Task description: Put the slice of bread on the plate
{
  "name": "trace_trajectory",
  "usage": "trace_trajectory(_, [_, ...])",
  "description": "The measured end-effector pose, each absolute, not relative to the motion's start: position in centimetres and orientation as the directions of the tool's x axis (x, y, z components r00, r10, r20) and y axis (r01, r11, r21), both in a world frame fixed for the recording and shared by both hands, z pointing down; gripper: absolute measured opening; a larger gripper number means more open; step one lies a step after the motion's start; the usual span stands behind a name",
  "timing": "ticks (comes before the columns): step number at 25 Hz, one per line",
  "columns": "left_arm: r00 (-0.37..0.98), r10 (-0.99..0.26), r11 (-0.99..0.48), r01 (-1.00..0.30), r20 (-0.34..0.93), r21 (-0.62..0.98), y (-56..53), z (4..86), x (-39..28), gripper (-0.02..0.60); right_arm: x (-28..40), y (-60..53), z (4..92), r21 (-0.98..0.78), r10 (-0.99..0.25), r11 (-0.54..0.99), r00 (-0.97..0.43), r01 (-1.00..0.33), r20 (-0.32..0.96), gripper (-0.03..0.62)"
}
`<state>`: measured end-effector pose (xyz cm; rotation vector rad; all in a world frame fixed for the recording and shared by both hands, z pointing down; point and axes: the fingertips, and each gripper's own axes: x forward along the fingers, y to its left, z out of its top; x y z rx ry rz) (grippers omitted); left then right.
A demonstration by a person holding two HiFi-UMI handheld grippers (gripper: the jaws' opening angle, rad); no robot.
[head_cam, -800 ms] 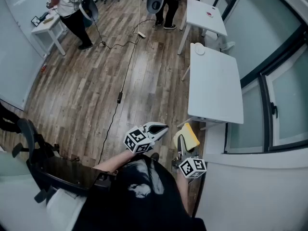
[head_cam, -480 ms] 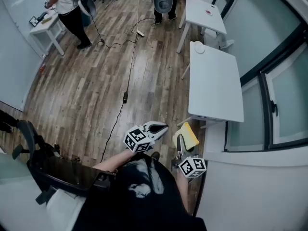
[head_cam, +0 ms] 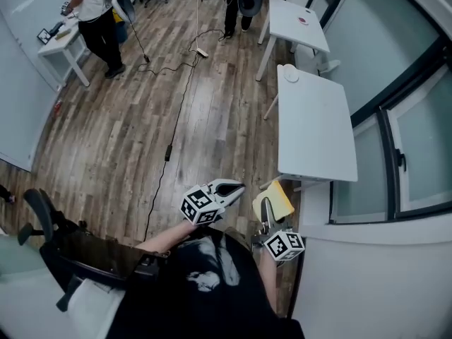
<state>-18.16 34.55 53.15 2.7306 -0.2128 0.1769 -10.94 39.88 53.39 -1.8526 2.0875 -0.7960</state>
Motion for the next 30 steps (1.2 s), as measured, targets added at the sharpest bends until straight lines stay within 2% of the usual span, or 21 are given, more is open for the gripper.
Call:
trace_trajectory(11, [0.969,-0.157,-0.889,-0.223,0.19,0.401,28.9,55.8,-17.2,0.005,-9.9,35.2,56.5,-0.525,-0.946,0.007,-0.176,-0.851,0.273,0.101])
trace_trajectory(21, [0.963,-0.172,-0.896,-0.241,0.208,0.373,20.8,55.6,-8.4,0.005,-0.3,26.8,56.0,-0.511,-0.952,0.003,-0.159,-0.859,0.261,0.101])
trace_trajectory(30, [0.953,-0.186,-0.894,-0.265,0.238,0.362,15.8,55.8,-2.2,0.005,5.1,20.6,56.8,-0.536,-0.936,0.058,-0.232,-0.842,0.264,0.101])
